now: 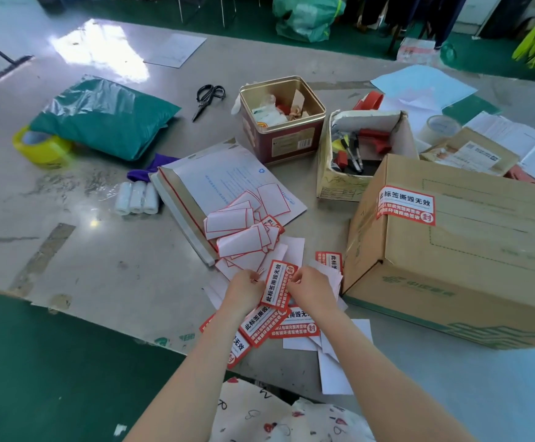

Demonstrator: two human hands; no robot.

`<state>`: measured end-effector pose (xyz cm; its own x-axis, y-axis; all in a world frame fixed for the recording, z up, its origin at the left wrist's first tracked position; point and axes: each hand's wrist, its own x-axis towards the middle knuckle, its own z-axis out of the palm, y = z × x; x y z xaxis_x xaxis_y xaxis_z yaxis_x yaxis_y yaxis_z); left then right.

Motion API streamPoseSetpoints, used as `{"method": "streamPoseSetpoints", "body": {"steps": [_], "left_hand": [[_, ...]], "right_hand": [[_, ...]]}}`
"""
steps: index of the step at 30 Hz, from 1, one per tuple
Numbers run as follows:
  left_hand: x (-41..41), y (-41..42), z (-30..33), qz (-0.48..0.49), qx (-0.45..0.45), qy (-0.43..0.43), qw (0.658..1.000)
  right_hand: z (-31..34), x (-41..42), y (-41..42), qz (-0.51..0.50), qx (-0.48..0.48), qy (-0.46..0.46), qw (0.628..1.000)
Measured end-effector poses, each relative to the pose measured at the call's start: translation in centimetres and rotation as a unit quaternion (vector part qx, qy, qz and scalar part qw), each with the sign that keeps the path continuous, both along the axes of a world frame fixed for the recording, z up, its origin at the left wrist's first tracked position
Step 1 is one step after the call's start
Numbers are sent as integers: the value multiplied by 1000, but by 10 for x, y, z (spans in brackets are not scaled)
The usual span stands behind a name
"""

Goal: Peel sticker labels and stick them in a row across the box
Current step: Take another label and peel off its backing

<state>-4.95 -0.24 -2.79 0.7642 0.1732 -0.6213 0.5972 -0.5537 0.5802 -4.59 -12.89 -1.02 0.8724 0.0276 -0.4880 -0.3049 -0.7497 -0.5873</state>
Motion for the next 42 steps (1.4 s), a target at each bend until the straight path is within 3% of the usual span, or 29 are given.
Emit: {"method": "streamPoseSetpoints", "body": {"steps": [6,14,22,32,42], "left_hand": [[5,-4,-2,61,-60,31,996],[12,-1,18,54,-117,-49,990],[34,5,48,66,-166,-118,977],[57,-24,118,31,-205,-239,949],[56,-89,169,-72,-224,-318,918]], "right_hand": [[-4,2,2,-3,7,7,1000],[-1,14,-6,-46,23,4,999],[36,32,-16,-112,125,-78,983],[109,40,-43,-130,152,-295,934],[159,30,-125,-167,181,-340,908]]}}
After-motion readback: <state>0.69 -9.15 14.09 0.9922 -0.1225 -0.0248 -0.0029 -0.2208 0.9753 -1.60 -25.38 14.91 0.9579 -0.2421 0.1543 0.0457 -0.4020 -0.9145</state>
